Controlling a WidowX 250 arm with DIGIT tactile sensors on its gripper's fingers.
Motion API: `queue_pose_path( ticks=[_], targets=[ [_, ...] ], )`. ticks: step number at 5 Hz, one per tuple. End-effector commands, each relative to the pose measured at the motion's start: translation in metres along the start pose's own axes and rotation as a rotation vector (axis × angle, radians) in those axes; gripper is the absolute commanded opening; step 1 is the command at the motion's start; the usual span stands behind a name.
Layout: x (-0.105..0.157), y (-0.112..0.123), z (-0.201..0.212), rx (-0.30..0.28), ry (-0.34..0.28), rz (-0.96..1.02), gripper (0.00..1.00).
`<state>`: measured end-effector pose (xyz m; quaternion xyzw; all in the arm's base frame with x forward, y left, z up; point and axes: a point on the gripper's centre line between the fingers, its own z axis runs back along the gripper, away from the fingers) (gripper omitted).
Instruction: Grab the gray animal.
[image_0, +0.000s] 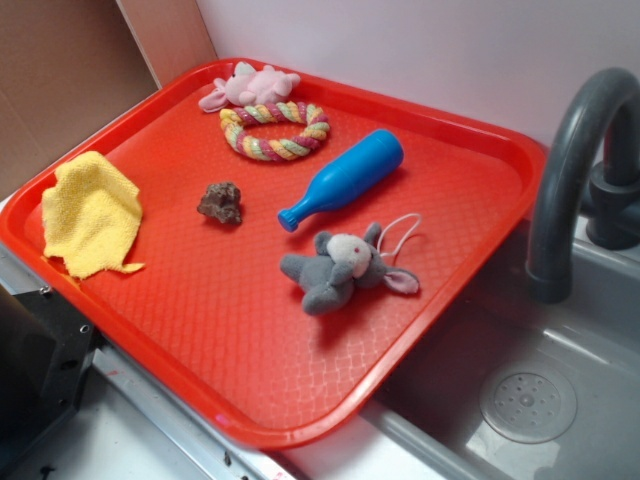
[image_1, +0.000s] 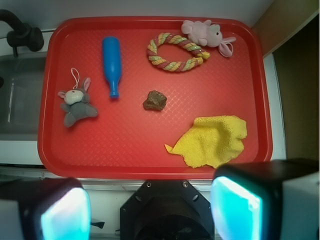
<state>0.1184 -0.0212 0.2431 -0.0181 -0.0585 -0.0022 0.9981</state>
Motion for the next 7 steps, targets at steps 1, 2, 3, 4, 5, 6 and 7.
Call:
queue_pose_path(
  ticks=[1,2,3,4,5,6,7],
  targets=[
    [0.000,0.000,0.000,0.000,0.000,0.000,1.00],
    [0.017,-0.018,-0.011,-0.016,-0.084,0.038,1.00],
    [0.044,-0.045,-0.027,-0.018,-0.167,0.018,1.00],
    [0.057,-0.058,-0.037,-0.003,-0.178,-0.005,1.00],
    [0.084,-0.094,-0.072,-0.081,-0.144,-0.139,1.00],
    [0.093,-0.113,-0.099,-0.083,-0.082,-0.174,1.00],
    [0.097,-0.128,-0.126,-0.079,-0.039,-0.185,1.00]
  ],
)
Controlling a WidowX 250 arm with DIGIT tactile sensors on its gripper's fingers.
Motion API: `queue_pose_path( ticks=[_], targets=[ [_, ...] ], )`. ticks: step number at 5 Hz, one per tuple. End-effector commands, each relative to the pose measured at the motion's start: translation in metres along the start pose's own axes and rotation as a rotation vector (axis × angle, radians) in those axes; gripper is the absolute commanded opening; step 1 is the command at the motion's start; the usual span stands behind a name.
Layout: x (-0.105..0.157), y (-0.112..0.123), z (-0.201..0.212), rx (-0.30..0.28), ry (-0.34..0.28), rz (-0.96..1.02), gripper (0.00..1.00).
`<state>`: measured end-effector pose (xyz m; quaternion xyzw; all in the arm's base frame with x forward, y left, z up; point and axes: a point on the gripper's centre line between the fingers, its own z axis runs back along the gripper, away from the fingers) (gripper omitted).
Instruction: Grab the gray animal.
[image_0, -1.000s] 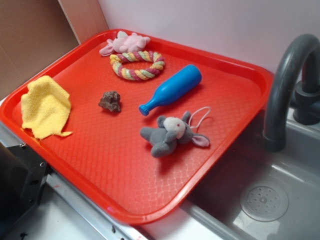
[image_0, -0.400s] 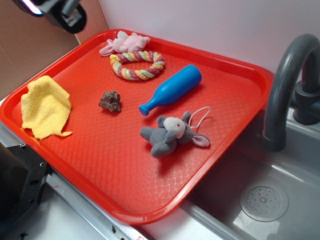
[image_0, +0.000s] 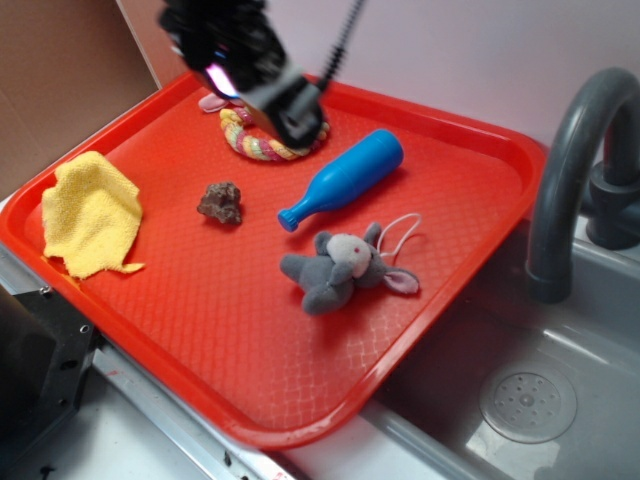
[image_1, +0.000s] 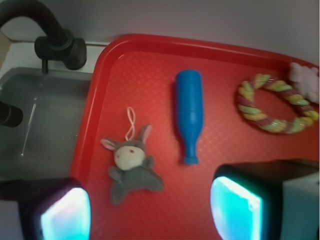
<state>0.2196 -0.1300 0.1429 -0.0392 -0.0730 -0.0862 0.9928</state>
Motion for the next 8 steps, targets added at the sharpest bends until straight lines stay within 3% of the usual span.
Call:
queue_pose_path(
  ticks=[1,2,3,5,7,8],
  targets=[
    [0.006,-0.034,-0.034,-0.075,0.043,-0.048,1.00],
    [-0.004,-0.042,-0.064,-0.064,0.131,-0.079,1.00],
    [-0.017,-0.026,-0.083,-0.015,0.181,-0.057,1.00],
    [-0.037,-0.012,-0.096,0.049,0.218,-0.048,1.00],
    [-0.030,0.001,-0.112,0.085,0.250,0.002,1.00],
    [-0.029,0.005,-0.115,0.089,0.254,0.024,0.00]
  ],
)
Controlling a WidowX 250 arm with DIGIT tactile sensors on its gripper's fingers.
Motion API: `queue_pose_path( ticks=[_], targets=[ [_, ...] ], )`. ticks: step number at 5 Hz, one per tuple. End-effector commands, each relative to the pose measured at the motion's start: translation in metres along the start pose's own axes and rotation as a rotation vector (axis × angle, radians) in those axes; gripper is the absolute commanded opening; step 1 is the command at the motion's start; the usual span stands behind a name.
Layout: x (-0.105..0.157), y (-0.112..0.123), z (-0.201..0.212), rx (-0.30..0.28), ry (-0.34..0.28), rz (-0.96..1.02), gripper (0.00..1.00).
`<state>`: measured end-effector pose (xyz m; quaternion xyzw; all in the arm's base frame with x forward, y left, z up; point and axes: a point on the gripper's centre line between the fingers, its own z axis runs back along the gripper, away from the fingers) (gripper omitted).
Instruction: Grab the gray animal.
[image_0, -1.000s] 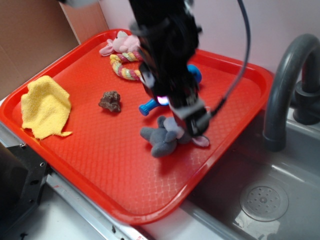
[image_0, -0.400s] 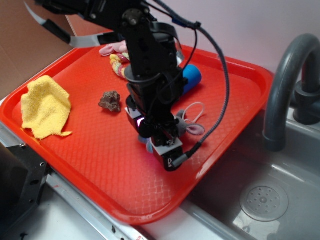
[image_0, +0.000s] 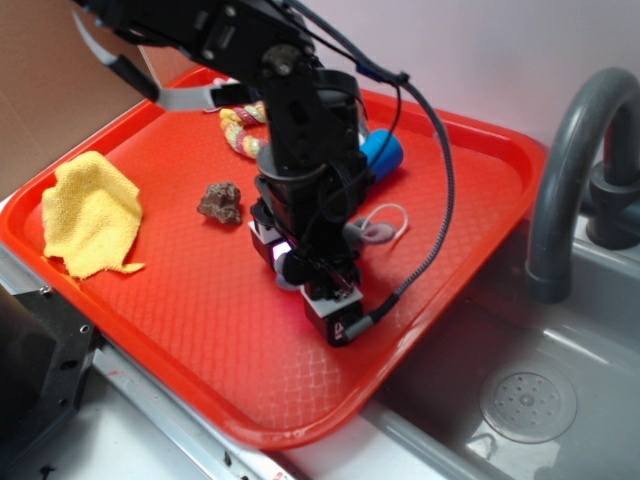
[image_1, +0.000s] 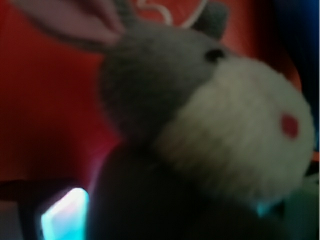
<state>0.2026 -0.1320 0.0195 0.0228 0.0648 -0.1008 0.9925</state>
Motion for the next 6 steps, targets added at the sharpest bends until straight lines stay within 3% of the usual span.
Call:
queue_pose_path(
  ticks=[1,2,3,4,5,6],
  targets=[
    [0.002,0.002,0.007,-0.018,-0.032,0.060,0.00],
    [-0.006,0.006,0.025,-0.013,-0.051,0.080,0.00],
    [-0.021,0.029,0.073,-0.055,-0.087,0.163,0.00],
    [-0.045,0.073,0.118,-0.026,-0.218,0.371,0.00],
    [-0.069,0.092,0.165,-0.006,-0.273,0.440,0.00],
    [-0.100,0.111,0.206,-0.078,-0.394,0.515,0.00]
  ],
)
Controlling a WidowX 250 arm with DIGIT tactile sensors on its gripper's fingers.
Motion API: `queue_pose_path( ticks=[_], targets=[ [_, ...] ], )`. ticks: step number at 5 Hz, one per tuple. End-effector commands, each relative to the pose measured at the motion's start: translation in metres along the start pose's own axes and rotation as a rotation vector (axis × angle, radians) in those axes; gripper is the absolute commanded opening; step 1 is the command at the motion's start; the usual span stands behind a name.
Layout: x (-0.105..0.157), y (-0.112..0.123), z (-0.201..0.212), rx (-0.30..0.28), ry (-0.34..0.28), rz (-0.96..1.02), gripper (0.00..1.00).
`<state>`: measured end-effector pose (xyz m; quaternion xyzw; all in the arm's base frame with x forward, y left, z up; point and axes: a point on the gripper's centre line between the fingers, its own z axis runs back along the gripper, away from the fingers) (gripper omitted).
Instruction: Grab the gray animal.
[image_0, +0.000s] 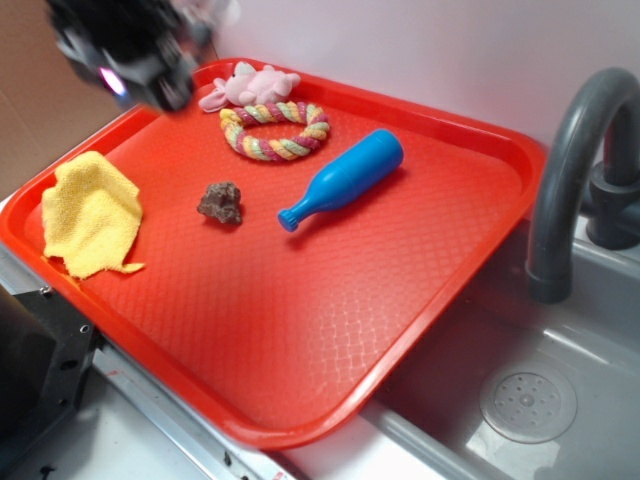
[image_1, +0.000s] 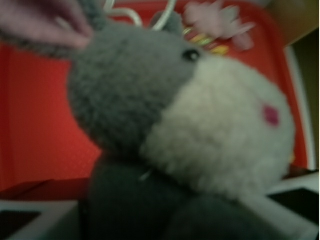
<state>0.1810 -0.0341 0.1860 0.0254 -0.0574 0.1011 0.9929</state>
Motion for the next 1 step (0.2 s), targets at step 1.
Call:
queue_pose_path(
  ticks=[1],
  targets=[
    [-0.0078,0.0220,0.0471,-0.092,-0.098,0.112,0.00]
  ],
)
